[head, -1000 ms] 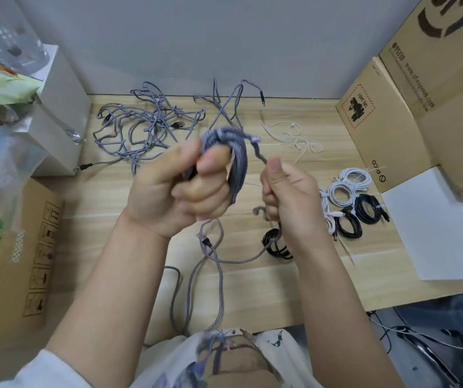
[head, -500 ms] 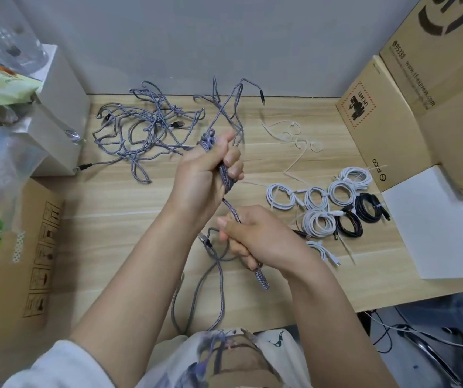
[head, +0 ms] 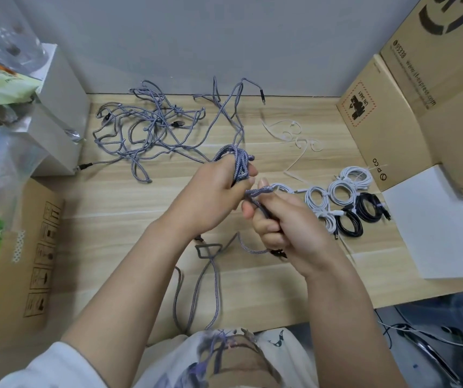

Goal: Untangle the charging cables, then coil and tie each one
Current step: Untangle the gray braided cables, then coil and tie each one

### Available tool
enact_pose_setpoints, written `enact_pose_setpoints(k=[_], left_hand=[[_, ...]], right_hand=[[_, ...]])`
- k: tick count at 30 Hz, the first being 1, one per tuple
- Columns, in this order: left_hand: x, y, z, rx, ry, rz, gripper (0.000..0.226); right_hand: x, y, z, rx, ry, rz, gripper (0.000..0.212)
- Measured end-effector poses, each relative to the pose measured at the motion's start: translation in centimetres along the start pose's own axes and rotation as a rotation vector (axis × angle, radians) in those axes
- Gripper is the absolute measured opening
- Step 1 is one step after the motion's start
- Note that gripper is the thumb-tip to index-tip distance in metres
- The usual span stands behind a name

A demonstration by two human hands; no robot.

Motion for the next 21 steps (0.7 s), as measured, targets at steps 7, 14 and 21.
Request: enact_pose_setpoints(k=[7,14,21], left_hand=[[0.3,-0.9,1.3,-0.329,-0.03,0.03,0.012],[0.0,-2.2,1.2,-0.639,-0.154,0.063,0.042],[0.1,-0.9,1.8,-0.332,-0.343,0.114,0.015]], right_hand=[[-0.3,1.7,-0.5,0.097,0.057,0.14,0.016],[-0.1,1.8,1.8,-0.055,-0.261,0.281,0.019],[-0.7,2.9,-1.4,-0.52,-0.253,0.403,0.02]])
Point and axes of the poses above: each hand's wrist, its own x-axis towards the middle knuckle, its own z-axis out of the back of the hand, y = z × x, the point moved 6 cm from there along x, towards the middle knuckle, and after that the axes turned 9 degrees about y, right-handed, at the moved point
